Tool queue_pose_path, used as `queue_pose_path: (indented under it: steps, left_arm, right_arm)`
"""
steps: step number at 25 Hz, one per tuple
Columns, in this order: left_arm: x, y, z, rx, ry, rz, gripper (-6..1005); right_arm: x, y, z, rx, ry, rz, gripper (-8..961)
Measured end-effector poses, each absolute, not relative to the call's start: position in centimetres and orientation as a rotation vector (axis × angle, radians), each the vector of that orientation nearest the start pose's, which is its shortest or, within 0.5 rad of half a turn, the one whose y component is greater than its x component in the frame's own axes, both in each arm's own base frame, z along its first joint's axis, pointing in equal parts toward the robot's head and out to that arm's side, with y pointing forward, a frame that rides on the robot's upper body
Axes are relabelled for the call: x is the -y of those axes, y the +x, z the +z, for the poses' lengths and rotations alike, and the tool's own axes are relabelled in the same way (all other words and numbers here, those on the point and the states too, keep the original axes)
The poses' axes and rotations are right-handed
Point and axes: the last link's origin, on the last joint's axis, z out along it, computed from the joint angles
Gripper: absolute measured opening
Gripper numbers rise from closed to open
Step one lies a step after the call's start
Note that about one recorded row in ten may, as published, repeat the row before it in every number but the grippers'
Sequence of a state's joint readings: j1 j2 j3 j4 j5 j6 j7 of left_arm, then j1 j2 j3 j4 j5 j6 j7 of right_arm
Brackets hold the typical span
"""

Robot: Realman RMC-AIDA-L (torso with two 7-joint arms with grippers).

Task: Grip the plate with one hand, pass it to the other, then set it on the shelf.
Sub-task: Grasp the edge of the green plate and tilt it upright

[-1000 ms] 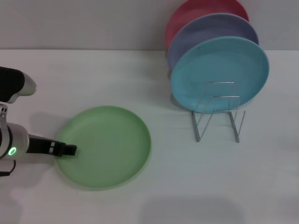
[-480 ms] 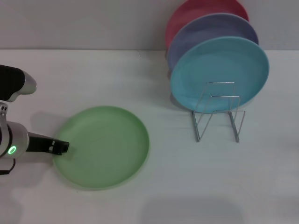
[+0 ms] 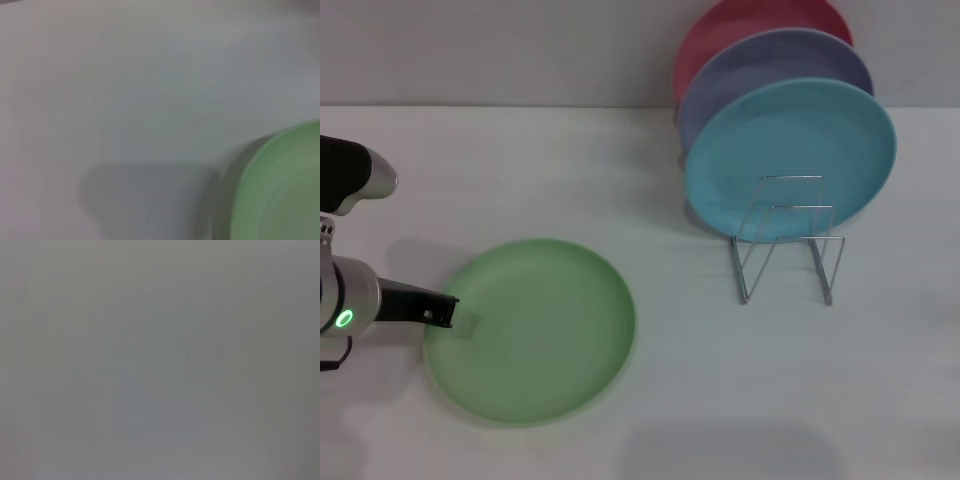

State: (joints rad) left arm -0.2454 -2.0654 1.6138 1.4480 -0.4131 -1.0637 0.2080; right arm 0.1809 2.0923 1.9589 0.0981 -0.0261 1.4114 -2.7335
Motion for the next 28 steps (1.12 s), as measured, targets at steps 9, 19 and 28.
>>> queue_pose_path:
  steps: [9,19,28]
  left_arm:
    - [-33.5,-24.1,0.3,1.061,-2.123,0.192,92]
    - [-33.8,-21.4,2.3,0.917,-2.114,0.073,38]
    - [-33.9,-19.7,3.4,0.828,-2.096,-0.008,37]
  right_arm:
    - [-22.9,40.0,5.9,-0.633,-1.148,0.833,825]
    - [-25.0,32.0,10.0,-0.299,-1.185,1.41,825]
    - [-34.9,16.9,7.1,-0.327,-1.881,1.445,818]
